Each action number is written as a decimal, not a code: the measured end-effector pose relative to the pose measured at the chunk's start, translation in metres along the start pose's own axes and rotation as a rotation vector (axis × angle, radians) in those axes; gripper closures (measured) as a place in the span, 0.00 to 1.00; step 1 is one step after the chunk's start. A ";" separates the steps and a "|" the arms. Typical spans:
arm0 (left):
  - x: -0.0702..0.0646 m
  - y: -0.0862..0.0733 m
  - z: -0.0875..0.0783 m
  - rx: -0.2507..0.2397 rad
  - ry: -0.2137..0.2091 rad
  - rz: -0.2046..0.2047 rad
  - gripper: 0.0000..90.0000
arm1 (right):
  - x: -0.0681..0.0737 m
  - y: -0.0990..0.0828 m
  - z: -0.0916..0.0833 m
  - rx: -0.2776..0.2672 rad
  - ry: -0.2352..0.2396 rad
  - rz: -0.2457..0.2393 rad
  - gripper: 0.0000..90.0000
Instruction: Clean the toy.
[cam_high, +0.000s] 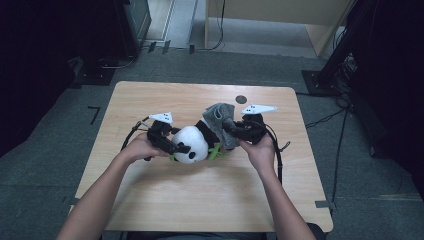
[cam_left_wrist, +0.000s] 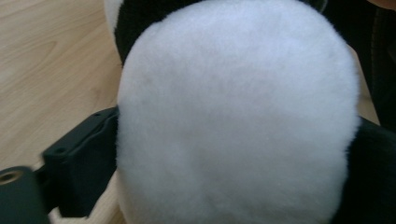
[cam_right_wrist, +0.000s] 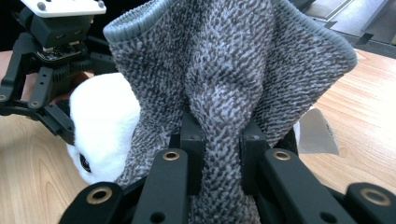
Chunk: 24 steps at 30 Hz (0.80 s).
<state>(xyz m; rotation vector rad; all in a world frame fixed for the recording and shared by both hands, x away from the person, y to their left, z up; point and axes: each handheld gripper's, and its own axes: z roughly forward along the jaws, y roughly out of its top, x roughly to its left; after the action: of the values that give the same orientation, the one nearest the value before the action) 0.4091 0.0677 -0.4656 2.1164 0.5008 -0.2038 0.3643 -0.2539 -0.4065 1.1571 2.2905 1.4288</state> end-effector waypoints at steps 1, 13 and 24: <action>-0.001 0.001 -0.001 0.004 0.007 0.003 0.14 | 0.000 0.000 0.000 -0.001 0.000 0.002 0.87; -0.033 0.004 -0.005 -0.081 0.168 -0.093 0.50 | 0.001 0.003 -0.011 -0.084 -0.023 -0.005 0.87; -0.052 0.017 -0.019 -0.272 0.350 -0.355 0.48 | 0.052 -0.006 -0.001 -0.106 0.195 -0.116 0.87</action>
<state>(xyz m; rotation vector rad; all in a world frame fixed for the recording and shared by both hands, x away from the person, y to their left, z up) 0.3680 0.0606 -0.4252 1.7894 1.0528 0.0376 0.3256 -0.2192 -0.3992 0.8749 2.3308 1.6599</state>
